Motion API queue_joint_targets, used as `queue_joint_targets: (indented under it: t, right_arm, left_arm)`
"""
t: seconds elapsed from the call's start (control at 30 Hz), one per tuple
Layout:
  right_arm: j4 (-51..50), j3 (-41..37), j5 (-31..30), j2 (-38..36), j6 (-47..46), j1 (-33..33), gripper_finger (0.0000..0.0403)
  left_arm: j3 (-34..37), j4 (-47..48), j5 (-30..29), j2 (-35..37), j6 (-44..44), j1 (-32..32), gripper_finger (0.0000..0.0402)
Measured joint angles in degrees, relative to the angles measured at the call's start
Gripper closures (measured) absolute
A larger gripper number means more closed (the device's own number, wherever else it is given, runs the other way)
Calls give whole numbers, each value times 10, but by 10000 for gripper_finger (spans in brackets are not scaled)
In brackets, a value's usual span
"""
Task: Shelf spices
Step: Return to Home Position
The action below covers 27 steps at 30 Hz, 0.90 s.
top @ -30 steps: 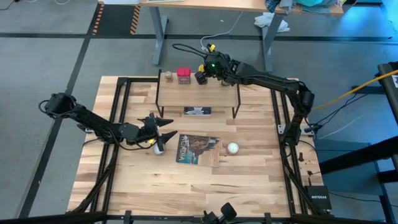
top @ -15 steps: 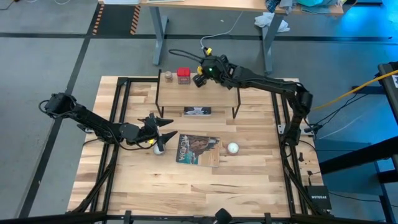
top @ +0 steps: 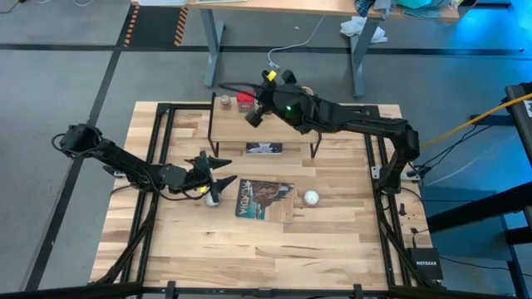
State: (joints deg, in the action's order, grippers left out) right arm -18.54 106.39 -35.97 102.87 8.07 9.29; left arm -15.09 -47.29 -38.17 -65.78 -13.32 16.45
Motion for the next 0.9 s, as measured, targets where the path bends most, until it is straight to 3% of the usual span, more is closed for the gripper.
queue_joint_targets:
  t: [0.13, 0.37, 0.53, 0.77, 0.9]
  right_arm:
    - [-35, 28, -20, -18, 14, -68, 398]
    - [-14, 25, -182, -64, 161, -262, 398]
    - [-54, 27, -237, -107, 167, -370, 398]
    - [-271, 26, -382, -125, -12, -476, 398]
    - [-503, 26, -506, -126, -249, -547, 398]
  left_arm:
    - [0, 1, -1, 0, 9, 7, 108]
    - [0, 0, -38, 29, 50, 38, 108]
    - [10, 2, -76, 69, 80, 65, 108]
    - [18, -2, -107, 175, 154, 116, 108]
    - [17, 0, -174, 250, 252, 156, 108]
